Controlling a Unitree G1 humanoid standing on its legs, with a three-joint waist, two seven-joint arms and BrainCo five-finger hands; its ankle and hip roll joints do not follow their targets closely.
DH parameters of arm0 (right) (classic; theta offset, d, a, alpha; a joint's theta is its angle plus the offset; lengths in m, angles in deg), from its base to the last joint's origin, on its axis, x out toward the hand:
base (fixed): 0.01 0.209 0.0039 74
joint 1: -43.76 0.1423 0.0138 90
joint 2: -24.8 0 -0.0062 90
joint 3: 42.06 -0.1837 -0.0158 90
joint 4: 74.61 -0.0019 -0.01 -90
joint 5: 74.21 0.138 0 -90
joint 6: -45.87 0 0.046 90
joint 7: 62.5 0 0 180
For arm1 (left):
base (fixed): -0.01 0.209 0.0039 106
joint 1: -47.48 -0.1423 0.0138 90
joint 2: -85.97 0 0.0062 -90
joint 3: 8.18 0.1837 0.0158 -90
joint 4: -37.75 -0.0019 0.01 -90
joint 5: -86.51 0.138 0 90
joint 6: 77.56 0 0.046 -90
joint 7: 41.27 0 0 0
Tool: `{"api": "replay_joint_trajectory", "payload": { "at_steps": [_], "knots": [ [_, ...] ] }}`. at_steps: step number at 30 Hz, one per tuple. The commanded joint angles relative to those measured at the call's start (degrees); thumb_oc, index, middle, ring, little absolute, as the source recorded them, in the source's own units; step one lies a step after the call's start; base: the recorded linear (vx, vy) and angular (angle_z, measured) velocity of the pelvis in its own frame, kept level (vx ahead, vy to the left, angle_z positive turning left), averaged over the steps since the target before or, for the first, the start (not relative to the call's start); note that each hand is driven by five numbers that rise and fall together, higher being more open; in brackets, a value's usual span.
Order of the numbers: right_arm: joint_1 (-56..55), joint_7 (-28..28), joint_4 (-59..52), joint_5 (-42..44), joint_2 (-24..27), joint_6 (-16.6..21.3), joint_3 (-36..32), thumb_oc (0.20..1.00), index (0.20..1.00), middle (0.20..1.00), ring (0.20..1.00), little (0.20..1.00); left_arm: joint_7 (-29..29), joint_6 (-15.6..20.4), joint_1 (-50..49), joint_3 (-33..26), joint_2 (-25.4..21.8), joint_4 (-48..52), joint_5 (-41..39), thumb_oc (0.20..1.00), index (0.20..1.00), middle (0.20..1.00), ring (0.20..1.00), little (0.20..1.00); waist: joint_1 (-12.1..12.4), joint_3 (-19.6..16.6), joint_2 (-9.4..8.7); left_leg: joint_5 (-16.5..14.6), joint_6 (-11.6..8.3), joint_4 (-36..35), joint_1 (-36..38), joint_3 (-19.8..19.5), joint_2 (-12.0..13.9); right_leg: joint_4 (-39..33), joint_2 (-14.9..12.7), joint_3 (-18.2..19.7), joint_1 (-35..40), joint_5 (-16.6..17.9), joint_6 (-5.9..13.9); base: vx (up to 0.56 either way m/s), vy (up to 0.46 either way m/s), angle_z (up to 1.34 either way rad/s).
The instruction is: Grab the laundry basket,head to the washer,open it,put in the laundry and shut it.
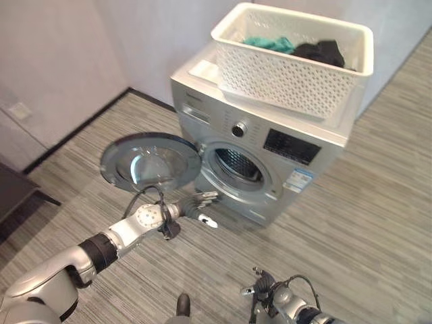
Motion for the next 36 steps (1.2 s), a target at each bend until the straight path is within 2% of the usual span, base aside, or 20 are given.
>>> {"api": "replay_joint_trajectory", "payload": {
  "at_steps": [1, 3, 4, 5, 10, 11, 14, 21, 22, 23, 25, 26, 27, 28, 29, 30, 31, 33, 34, 36],
  "knots": [
    [4.5, -0.3, -3.2, 1.3, 2.5, 1.4, 0.1, 1.0, 1.0, 1.0, 1.0, 1.0, 3.3, 0.6, 8.4, -5.8, 2.2, -17.6, 17.7, 1.0, 1.0, 1.0, 1.0, 1.0, 0.3, 7.1, -1.28, -2.3, 2.42, 1.0, -1.7, -2.1, 0.6, 4.3, -3.2, 1.9, 3.9, -7.9, 4.89, -0.1, 0.013, -0.34],
    [5.8, 0.3, -4.9, 2.2, 3.8, 1.6, -0.1, 1.0, 1.0, 1.0, 1.0, 1.0, 8.2, -0.1, 13.4, -11.3, 5.7, -32.2, 28.0, 1.0, 1.0, 1.0, 1.0, 1.0, -0.8, 8.9, -3.25, -2.0, 2.25, 2.3, -4.7, -2.3, 0.8, 4.0, -3.0, 2.2, 2.0, -7.1, 4.65, -0.09, -0.013, -0.12],
    [5.8, 0.3, -4.9, 2.2, 3.8, 1.6, -0.1, 1.0, 1.0, 1.0, 1.0, 1.0, 8.2, -0.1, 13.4, -11.3, 5.7, -32.2, 28.0, 1.0, 1.0, 1.0, 1.0, 1.0, -0.8, 8.9, -3.24, -2.0, 2.25, 2.4, -4.7, -2.3, 0.8, 4.0, -3.0, 2.2, 2.0, -7.1, 4.65, -0.13, -0.034, -0.05],
    [7.2, 1.7, -8.2, 3.8, 5.6, 2.8, -1.3, 1.0, 1.0, 1.0, 1.0, 1.0, 15.9, -1.1, 22.1, -17.7, 3.6, -42.7, 33.8, 1.0, 1.0, 1.0, 1.0, 1.0, -2.2, 11.1, -5.76, -1.4, 1.89, 3.9, -8.6, -2.8, 1.3, 3.5, -2.6, 2.7, -0.2, -5.9, 4.31, -0.09, -0.023, 0.01],
    [7.6, 4.7, -13.2, 4.9, 6.7, 4.3, -2.2, 1.0, 1.0, 1.0, 1.0, 1.0, 22.2, -1.0, 29.2, -21.7, -2.0, -46.0, 33.9, 1.0, 1.0, 1.0, 1.0, 1.0, -3.5, 13.3, -8.28, -1.8, 1.59, 6.3, -13.2, -3.3, 2.0, 2.0, -2.0, 2.8, -2.5, -4.3, 4.39, -0.07, -0.031, 0.04],
    [6.9, 5.6, -14.9, 5.4, 7.4, 4.9, -3.0, 1.0, 1.0, 1.0, 1.0, 1.0, 23.7, -1.1, 31.3, -23.0, -5.0, -46.7, 31.9, 1.0, 1.0, 1.0, 1.0, 1.0, -4.1, 13.6, -9.39, -2.4, 1.53, 7.8, -15.4, -3.4, 2.2, 0.8, -1.7, 3.2, -3.8, -3.3, 4.62, -0.04, -0.035, 0.03],
    [6.0, 6.5, -15.3, 5.9, 8.0, 5.2, -3.7, 1.0, 1.0, 1.0, 1.0, 1.0, 27.1, -0.7, 34.8, -23.9, -7.7, -47.6, 29.6, 1.0, 1.0, 1.0, 1.0, 1.0, -4.7, 13.8, -10.48, -3.6, 1.57, 10.9, -18.9, -3.9, 2.3, 0.0, -1.4, 3.9, -5.5, -2.6, 4.87, -0.02, -0.024, -0.06],
    [5.7, 7.1, -13.9, 7.1, 7.0, 5.1, -3.1, 1.0, 1.0, 1.0, 1.0, 1.0, 30.0, 0.0, 34.3, -27.3, -8.6, -46.9, 24.8, 1.0, 1.0, 1.0, 1.0, 1.0, -4.8, 13.2, -11.83, -5.4, 2.17, 14.0, -21.0, -3.6, 2.6, 0.0, -0.8, 5.3, -7.0, -1.9, 5.25, 0.01, 0.003, -0.05],
    [5.4, 6.9, -13.9, 7.0, 6.9, 5.0, -2.7, 1.0, 1.0, 1.0, 1.0, 1.0, 29.9, 0.1, 33.3, -27.4, -8.3, -46.7, 24.9, 1.0, 1.0, 1.0, 1.0, 1.0, -4.4, 13.1, -11.4, -7.3, 1.94, 14.2, -19.9, -3.6, 3.3, 0.0, -0.1, 5.6, -6.1, -2.7, 5.53, 0.01, 0.031, -0.15],
    [5.2, 6.7, -14.1, 6.9, 6.9, 5.0, -2.5, 1.0, 1.0, 1.0, 1.0, 1.0, 29.8, 0.4, 32.2, -28.1, -8.0, -46.2, 24.7, 1.0, 1.0, 1.0, 1.0, 1.0, -4.6, 13.1, -11.91, -6.1, 2.35, 14.6, -20.5, -3.2, 2.5, 0.0, -1.0, 5.5, -6.6, -1.9, 5.25, 0.01, 0.067, -0.16],
    [4.7, 6.7, -14.4, 6.5, 7.1, 5.0, -2.5, 1.0, 1.0, 1.0, 1.0, 1.0, 30.0, 0.8, 29.1, -30.0, -7.3, -45.1, 24.2, 1.0, 1.0, 1.0, 1.0, 1.0, -4.2, 12.8, -11.37, -8.6, 2.28, 15.7, -19.3, -3.1, 2.6, 0.0, -0.5, 5.7, -5.3, -2.6, 5.64, 0.02, 0.08, -0.16],
    [4.0, 6.9, -14.3, 6.5, 7.2, 5.1, -3.3, 1.0, 1.0, 1.0, 1.0, 1.0, 30.5, 1.5, 24.9, -32.2, -6.2, -43.3, 24.1, 1.0, 1.0, 1.0, 1.0, 1.0, -4.3, 12.8, -11.67, -8.4, 2.96, 17.1, -19.6, -2.3, 1.3, 0.0, -1.8, 6.0, -5.3, -1.5, 5.69, 0.08, 0.062, -0.14],
    [3.9, 6.9, -14.2, 6.5, 7.2, 5.1, -3.2, 1.0, 1.0, 1.0, 1.0, 1.0, 30.5, 1.5, 24.7, -32.3, -6.2, -43.2, 24.1, 1.0, 1.0, 1.0, 1.0, 1.0, -4.1, 12.7, -11.1, -10.0, 2.65, 17.1, -18.8, -2.6, 2.0, 0.0, -1.0, 6.1, -4.6, -2.4, 5.95, -0.06, 0.124, -0.17],
    [3.4, 7.0, -13.7, 6.8, 7.3, 5.1, -4.3, 1.0, 1.0, 1.0, 1.0, 1.0, 30.8, 2.0, 21.6, -33.5, -5.4, -41.4, 24.2, 1.0, 1.0, 1.0, 1.0, 1.0, -4.2, 12.6, -11.31, -9.3, 3.36, 18.0, -19.3, -1.8, 0.8, 0.0, -2.3, 6.2, -4.8, -1.2, 5.96, 0.1, 0.105, -0.2],
    [2.5, 7.0, -12.9, 7.4, 7.3, 5.1, -5.5, 1.0, 1.0, 1.0, 1.0, 1.0, 31.0, 2.4, 18.7, -34.5, -4.3, -39.7, 24.3, 1.0, 1.0, 1.0, 1.0, 1.0, -3.6, 12.5, -10.27, -12.0, 3.52, 19.4, -18.1, -1.7, 1.1, 0.1, -1.9, 6.4, -3.4, -1.8, 6.33, 0.04, 0.239, -0.24],
    [1.0, 7.3, -10.0, 9.1, 7.8, 4.9, -8.9, 1.0, 1.0, 1.0, 1.0, 1.0, 31.1, 3.2, 12.5, -36.7, -1.5, -36.0, 24.0, 1.0, 1.0, 1.0, 1.0, 1.0, -2.9, 12.3, -9.05, -14.2, 4.88, 21.7, -17.4, -1.1, -0.1, 1.4, -3.3, 6.9, -2.7, -1.5, 6.68, 0.11, 0.181, -0.23],
    [1.0, 7.2, -10.0, 9.1, 7.8, 4.9, -8.8, 1.0, 1.0, 1.0, 1.0, 1.0, 31.2, 3.1, 12.3, -36.8, -1.4, -35.9, 24.0, 1.0, 1.0, 1.0, 1.0, 1.0, -2.9, 12.3, -8.99, -14.3, 4.9, 21.8, -17.4, -1.1, 0.0, 1.4, -3.2, 7.0, -2.7, -1.5, 6.7, 0.05, 0.223, -0.23],
    [-0.9, 7.6, -7.3, 9.9, 9.0, 4.2, -12.7, 1.0, 1.0, 1.0, 1.0, 1.0, 31.3, 3.9, 5.3, -39.2, 3.0, -31.6, 23.2, 1.0, 1.0, 1.0, 1.0, 1.0, -2.2, 12.2, -6.71, -16.2, 6.77, 23.4, -15.9, -1.1, -2.2, 4.8, -5.0, 8.3, -2.3, -1.1, 6.67, 0.06, 0.255, -0.16],
    [-2.4, 7.7, -4.4, 10.9, 9.5, 3.5, -16.5, 1.0, 1.0, 1.0, 1.0, 1.0, 31.6, 4.9, -2.7, -41.3, 7.6, -26.1, 21.7, 1.0, 1.0, 1.0, 1.0, 1.0, -2.0, 11.6, -4.97, -14.7, 8.77, 22.0, -14.2, -1.5, -5.1, 10.5, -6.7, 10.0, -3.7, -0.6, 5.39, 0.03, 0.253, -0.03],
    [-3.4, 7.4, -3.7, 11.1, 9.6, 3.3, -17.7, 1.0, 1.0, 1.0, 1.0, 1.0, 31.3, 5.1, -6.1, -42.3, 9.7, -23.4, 21.3, 1.0, 1.0, 1.0, 1.0, 1.0, -1.7, 11.6, -3.9, -14.5, 9.49, 20.8, -12.0, -1.9, -5.7, 14.0, -6.0, 10.8, -4.3, -1.7, 4.55, 0.11, 0.215, 0.05]
  ]
}}
